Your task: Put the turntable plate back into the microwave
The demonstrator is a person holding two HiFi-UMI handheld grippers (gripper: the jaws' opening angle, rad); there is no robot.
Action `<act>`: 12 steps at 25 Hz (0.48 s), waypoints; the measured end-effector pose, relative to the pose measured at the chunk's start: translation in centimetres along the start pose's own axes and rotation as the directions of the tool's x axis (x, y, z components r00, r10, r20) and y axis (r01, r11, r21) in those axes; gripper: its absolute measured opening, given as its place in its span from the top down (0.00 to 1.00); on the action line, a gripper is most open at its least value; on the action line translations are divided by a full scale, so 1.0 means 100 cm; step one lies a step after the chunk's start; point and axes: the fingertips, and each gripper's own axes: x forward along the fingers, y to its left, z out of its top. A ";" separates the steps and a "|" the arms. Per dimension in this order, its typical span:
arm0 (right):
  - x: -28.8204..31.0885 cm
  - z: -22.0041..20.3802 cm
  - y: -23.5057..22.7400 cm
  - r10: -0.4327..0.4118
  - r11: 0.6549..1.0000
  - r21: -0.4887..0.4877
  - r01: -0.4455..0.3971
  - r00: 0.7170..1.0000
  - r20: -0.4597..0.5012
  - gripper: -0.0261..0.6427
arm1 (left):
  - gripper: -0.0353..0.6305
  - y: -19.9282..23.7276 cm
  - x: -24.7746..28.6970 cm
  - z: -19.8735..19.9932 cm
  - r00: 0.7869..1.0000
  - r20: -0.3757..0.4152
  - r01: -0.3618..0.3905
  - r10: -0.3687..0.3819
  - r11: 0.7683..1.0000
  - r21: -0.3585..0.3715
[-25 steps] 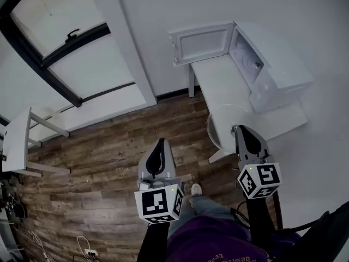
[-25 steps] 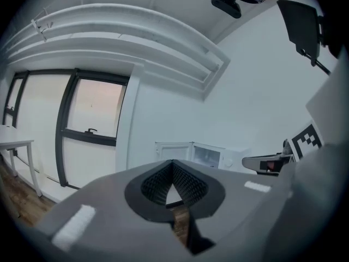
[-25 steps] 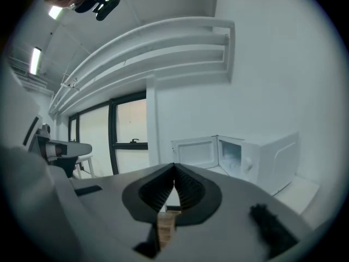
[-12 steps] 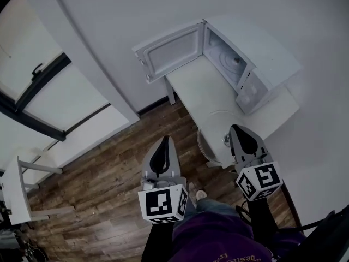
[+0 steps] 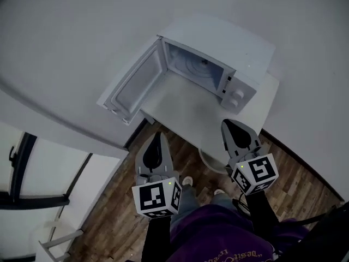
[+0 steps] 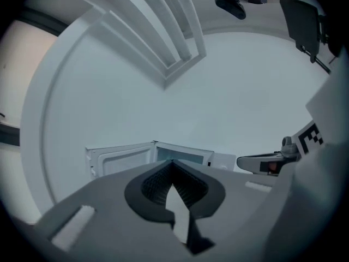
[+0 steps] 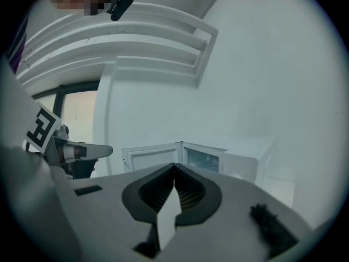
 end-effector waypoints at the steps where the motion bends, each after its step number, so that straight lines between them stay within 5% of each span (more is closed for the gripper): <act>1: 0.000 -0.002 -0.003 -0.034 0.999 0.005 0.034 0.999 -0.006 0.95 | 0.94 -0.003 0.010 -0.002 0.999 -0.009 0.044 -0.044 0.999 0.002; 7: -0.026 -0.013 -0.027 -0.218 0.976 0.009 0.218 0.976 -0.028 0.94 | 0.94 -0.044 0.052 -0.011 0.957 -0.060 0.285 -0.284 0.958 0.014; 12: -0.067 -0.021 -0.049 -0.353 0.933 0.063 0.353 0.936 -0.016 0.94 | 0.94 -0.101 0.068 -0.021 0.868 -0.097 0.491 -0.487 0.870 0.030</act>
